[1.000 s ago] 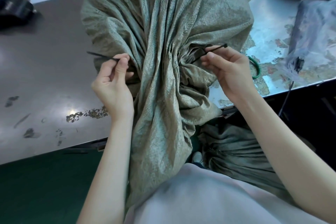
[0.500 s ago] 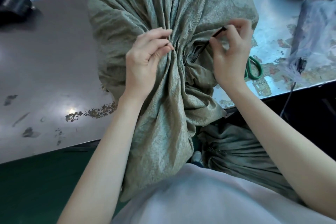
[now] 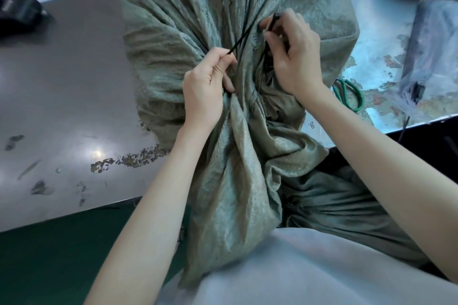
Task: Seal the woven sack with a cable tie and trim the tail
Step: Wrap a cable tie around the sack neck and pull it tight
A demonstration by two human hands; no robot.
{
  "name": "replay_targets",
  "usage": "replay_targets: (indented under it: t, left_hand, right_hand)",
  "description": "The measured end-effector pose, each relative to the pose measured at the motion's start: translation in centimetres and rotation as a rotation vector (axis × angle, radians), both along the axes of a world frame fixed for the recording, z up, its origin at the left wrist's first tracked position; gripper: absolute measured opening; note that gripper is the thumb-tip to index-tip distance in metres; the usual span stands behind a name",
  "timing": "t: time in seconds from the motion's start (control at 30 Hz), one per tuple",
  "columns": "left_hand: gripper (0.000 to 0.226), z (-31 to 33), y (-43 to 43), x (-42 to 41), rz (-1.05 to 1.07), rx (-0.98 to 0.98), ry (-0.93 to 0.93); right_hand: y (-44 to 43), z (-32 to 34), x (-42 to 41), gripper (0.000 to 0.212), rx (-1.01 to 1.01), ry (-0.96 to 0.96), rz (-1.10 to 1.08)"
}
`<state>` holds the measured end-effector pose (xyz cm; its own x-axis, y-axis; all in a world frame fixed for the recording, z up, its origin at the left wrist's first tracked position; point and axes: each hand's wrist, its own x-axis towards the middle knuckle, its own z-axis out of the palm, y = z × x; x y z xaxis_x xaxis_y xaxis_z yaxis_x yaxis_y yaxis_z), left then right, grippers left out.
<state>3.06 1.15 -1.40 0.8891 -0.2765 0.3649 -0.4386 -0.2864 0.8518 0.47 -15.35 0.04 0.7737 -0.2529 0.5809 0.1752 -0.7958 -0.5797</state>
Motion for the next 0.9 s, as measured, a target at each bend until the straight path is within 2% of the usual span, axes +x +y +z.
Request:
replay_targets:
  t: [0.2,0.37,0.5,0.6,0.77,0.9]
  left_hand:
    - [0.028,-0.2,0.0,0.6,0.026,0.049,0.002]
    - [0.028,0.1,0.0,0.7,0.071,-0.017,0.02]
    - [0.028,0.1,0.0,0.7,0.086,-0.078,0.056]
    - [0.026,0.2,0.3,0.8,0.041,-0.202,0.15]
    - [0.02,0.6,1.0,1.2,-0.041,-0.341,0.273]
    - [0.033,1.0,1.3,1.2,-0.107,-0.412,0.384]
  right_hand:
    - [0.6,0.4,1.4,0.005,-0.142,-0.156,0.025]
    - [1.2,1.4,1.8,0.016,-0.029,-0.067,0.159]
    - [2.1,2.0,2.1,0.011,0.086,0.067,0.318]
    - [2.4,2.1,2.7,0.008,0.194,0.15,0.318]
    - [3.0,1.7,3.2,0.018,0.29,0.209,0.236]
    - [2.6,2.6,3.2,0.016,0.446,0.257,0.361]
